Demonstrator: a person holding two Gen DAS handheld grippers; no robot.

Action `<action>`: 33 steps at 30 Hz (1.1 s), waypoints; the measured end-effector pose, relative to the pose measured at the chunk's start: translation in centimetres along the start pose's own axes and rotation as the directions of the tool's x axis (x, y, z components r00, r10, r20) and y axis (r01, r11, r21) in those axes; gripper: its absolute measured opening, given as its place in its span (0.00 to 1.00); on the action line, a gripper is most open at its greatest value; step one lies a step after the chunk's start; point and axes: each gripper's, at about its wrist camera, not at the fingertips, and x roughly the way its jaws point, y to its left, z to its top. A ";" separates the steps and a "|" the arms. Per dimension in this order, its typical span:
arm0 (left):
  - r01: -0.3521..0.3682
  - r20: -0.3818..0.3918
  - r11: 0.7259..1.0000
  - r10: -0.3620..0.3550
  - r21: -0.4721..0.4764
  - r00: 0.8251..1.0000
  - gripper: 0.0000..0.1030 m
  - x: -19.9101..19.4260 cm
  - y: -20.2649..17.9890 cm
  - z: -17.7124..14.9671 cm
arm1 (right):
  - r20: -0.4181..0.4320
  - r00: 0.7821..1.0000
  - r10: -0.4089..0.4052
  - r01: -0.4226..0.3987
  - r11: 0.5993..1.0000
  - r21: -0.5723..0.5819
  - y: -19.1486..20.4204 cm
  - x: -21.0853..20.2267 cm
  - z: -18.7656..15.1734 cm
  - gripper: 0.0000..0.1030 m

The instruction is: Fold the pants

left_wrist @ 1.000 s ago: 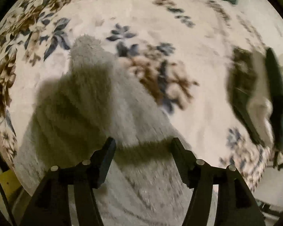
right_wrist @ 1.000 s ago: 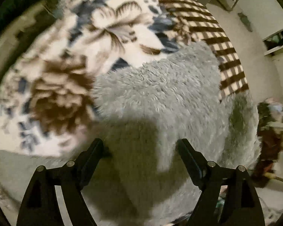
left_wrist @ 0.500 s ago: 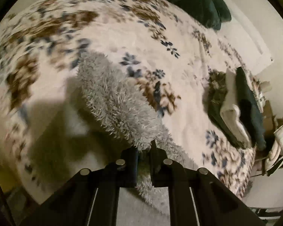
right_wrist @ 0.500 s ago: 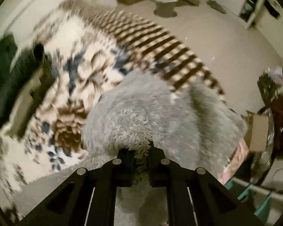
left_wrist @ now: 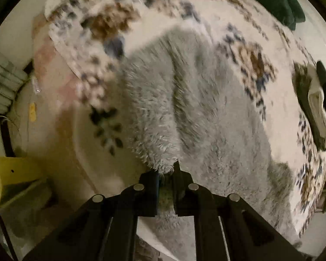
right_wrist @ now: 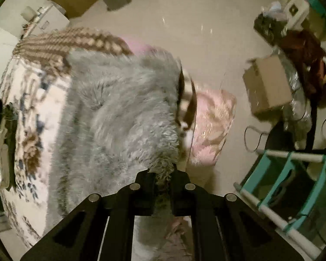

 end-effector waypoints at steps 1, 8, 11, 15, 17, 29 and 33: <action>-0.021 -0.015 1.000 0.021 0.006 1.000 0.11 0.6 -0.3 -0.2 | -0.032 0.999 0.020 -0.020 1.000 0.009 -0.1 1.2 0.1 0.16; -0.099 0.006 0.968 0.101 0.231 0.995 0.78 -2.0 -6.2 -2.4 | -0.082 0.997 0.013 -0.022 0.993 -0.113 0.8 -0.1 -0.3 0.78; -0.075 0.072 0.932 0.052 0.356 0.996 0.84 -4.5 -9.9 -4.3 | 0.018 1.000 -0.016 0.020 0.966 -0.259 3.0 -3.5 0.2 0.78; -0.058 0.106 0.841 0.001 0.537 0.994 0.84 -4.6 -17.4 -7.5 | 0.048 0.996 -0.081 0.094 0.909 -0.406 6.8 -2.2 3.0 0.78; -0.024 0.078 0.805 -0.028 0.593 0.997 0.84 -3.2 -20.9 -9.0 | 0.028 0.991 -0.127 0.126 0.882 -0.455 8.5 0.2 5.2 0.78; -0.020 0.069 0.710 -0.041 0.704 0.997 0.84 0.3 -28.0 -13.8 | 0.199 0.969 -0.148 0.242 0.743 -0.624 10.8 -3.0 5.4 0.13; -0.025 0.063 0.740 -0.024 0.672 0.998 0.84 0.6 -27.2 -13.0 | 0.257 0.966 -0.026 0.180 0.783 -0.596 10.4 -9.1 5.0 0.13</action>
